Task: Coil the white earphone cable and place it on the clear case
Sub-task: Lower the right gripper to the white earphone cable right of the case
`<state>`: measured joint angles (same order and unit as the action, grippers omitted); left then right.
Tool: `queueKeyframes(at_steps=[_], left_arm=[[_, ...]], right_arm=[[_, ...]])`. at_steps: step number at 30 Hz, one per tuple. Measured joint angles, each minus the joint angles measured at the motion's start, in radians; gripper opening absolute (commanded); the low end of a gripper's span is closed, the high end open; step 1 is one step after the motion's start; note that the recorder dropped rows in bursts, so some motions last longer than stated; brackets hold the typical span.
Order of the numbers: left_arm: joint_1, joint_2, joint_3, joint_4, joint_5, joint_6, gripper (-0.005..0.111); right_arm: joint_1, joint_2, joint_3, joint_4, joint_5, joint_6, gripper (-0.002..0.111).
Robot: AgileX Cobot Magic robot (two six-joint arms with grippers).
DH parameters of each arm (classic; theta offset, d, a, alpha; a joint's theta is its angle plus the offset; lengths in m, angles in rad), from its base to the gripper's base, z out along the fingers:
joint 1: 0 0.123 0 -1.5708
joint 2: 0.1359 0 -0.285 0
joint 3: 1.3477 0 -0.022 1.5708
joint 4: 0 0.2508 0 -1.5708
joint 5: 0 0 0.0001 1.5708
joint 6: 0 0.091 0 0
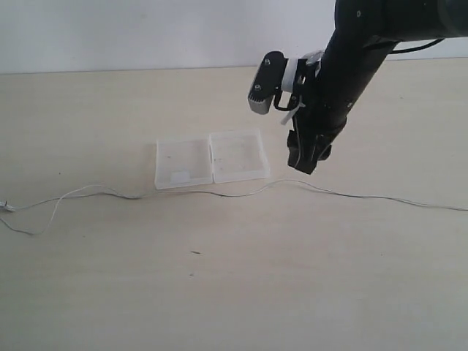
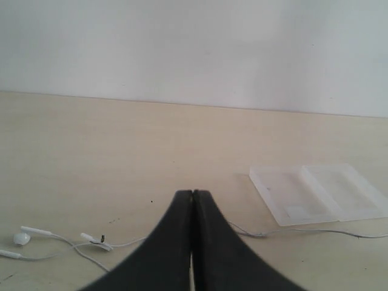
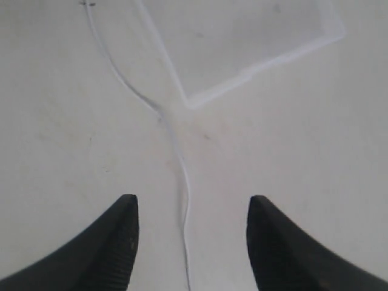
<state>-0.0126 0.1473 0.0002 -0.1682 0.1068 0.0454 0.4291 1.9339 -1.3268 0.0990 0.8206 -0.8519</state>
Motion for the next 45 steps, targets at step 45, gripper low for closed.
queueKeyframes(at_steps=[45], left_arm=[[0.000, 0.000, 0.000, 0.000, 0.000, 0.000, 0.000]], right_arm=[[0.000, 0.247, -0.140, 0.016, 0.070, -0.106, 0.044]])
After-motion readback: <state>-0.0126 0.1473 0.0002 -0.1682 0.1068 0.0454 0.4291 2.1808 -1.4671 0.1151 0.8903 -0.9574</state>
